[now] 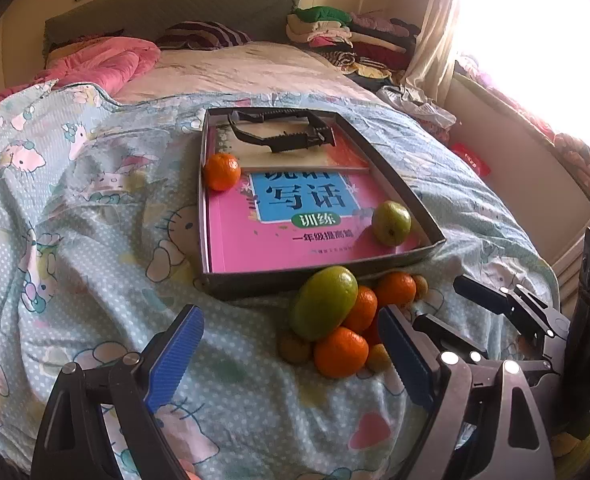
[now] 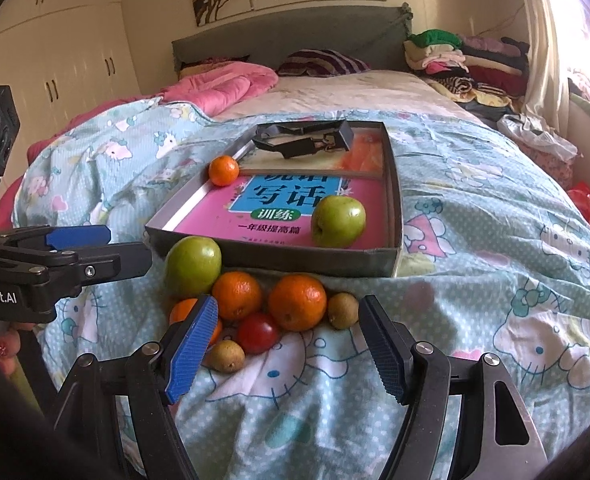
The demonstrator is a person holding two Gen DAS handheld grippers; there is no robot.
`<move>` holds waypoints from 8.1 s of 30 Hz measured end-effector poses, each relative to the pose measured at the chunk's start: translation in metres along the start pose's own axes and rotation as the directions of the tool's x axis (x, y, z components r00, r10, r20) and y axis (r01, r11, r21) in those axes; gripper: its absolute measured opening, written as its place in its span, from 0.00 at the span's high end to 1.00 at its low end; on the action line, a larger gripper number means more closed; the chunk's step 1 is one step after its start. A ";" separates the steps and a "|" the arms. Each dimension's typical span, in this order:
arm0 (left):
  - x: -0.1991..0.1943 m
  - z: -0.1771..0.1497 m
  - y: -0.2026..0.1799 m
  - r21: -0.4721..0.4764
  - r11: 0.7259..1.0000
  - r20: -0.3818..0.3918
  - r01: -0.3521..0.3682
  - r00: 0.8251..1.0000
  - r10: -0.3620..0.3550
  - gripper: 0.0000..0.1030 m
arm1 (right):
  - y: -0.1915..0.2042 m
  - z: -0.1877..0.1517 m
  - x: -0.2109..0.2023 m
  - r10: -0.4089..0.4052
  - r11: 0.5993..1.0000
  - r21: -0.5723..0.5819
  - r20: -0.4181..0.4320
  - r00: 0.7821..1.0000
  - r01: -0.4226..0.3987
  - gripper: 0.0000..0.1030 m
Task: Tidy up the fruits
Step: 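Withdraw both tools from the tray back toward the fruit pile, then grasp the large green citrus with the left tool while the right tool grasps a small brown fruit, then carry the green citrus with the left tool while the right tool carries the brown fruit onto the tray, then release the green citrus from the left tool while the right tool releases the brown fruit on the book, then withdraw both open tools away from the tray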
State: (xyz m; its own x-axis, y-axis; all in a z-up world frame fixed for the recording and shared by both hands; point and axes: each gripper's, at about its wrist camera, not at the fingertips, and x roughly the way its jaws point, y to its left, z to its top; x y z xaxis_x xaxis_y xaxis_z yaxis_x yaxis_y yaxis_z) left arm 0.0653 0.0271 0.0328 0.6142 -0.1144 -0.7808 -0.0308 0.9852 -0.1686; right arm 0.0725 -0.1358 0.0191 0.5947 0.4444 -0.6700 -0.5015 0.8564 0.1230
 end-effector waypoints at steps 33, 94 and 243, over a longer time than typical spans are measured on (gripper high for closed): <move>0.019 -0.019 0.003 -0.006 0.999 -0.066 0.049 0.997 -0.049 0.30 | 0.032 -0.031 0.031 0.117 0.986 -0.102 -0.134 0.984 -0.131 0.74; 0.052 0.045 0.027 -0.063 0.997 -0.051 0.047 0.997 -0.050 0.60 | 0.005 0.044 0.023 0.100 0.993 -0.068 0.036 0.994 -0.097 0.77; -0.010 -0.026 -0.024 0.135 0.988 0.017 0.080 0.996 -0.083 0.18 | -0.023 0.015 -0.036 -0.138 0.990 0.040 0.006 0.990 0.137 0.33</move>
State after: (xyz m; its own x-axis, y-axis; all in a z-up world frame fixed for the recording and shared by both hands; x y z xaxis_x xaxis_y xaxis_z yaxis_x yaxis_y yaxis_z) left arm 0.0391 0.0011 0.0289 0.6279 -0.1941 -0.7537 0.1255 0.9810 -0.1480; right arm 0.0715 -0.1678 0.0513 0.6616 0.3238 -0.6763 -0.3896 0.9191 0.0589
